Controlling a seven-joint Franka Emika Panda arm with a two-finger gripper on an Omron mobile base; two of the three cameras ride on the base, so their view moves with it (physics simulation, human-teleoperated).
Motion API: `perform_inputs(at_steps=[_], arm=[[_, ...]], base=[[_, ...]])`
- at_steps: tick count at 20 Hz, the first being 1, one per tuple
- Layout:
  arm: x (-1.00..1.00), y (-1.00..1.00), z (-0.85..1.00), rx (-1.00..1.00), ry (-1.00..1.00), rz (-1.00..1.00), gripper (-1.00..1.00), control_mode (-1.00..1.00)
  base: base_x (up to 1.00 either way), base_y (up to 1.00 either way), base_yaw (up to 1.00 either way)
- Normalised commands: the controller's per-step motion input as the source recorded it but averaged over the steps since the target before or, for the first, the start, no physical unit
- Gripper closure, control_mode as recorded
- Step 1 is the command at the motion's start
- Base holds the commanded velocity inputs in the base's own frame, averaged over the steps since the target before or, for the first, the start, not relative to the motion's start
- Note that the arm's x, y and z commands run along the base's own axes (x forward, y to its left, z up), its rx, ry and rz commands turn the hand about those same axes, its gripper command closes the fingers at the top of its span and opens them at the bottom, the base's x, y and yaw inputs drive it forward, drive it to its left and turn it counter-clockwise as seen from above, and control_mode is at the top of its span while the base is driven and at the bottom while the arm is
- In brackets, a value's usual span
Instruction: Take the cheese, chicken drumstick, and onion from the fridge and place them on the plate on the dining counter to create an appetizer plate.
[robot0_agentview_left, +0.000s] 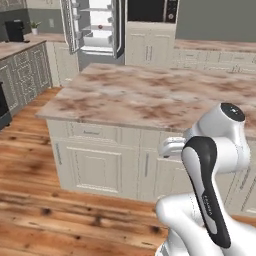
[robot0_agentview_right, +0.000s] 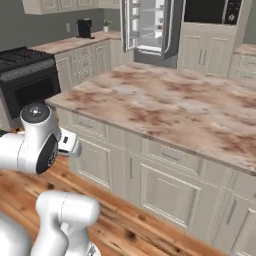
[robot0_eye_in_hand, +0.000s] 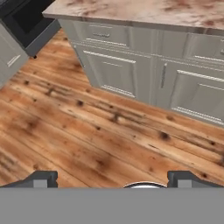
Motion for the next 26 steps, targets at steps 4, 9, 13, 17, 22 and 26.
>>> perform_inputs(at_steps=[4, 9, 13, 17, 22, 26], arm=[[0.0, 0.0, 0.0, 0.0, 0.0, 0.0, -1.0, 1.0], [0.0, 0.0, 0.0, 0.0, 0.0, 0.0, -1.0, 1.0], [0.0, 0.0, 0.0, 0.0, 0.0, 0.0, -1.0, 1.0], [0.0, 0.0, 0.0, 0.0, 0.0, 0.0, -1.0, 1.0], [0.0, 0.0, 0.0, 0.0, 0.0, 0.0, -1.0, 1.0], [0.0, 0.0, 0.0, 0.0, 0.0, 0.0, -1.0, 1.0]], base=[[0.0, 1.0, -0.02], [0.0, 1.0, 0.01], [0.0, 1.0, 0.0], [0.02, 1.0, 0.0], [0.14, 1.0, -0.02], [0.09, 1.0, -0.12]])
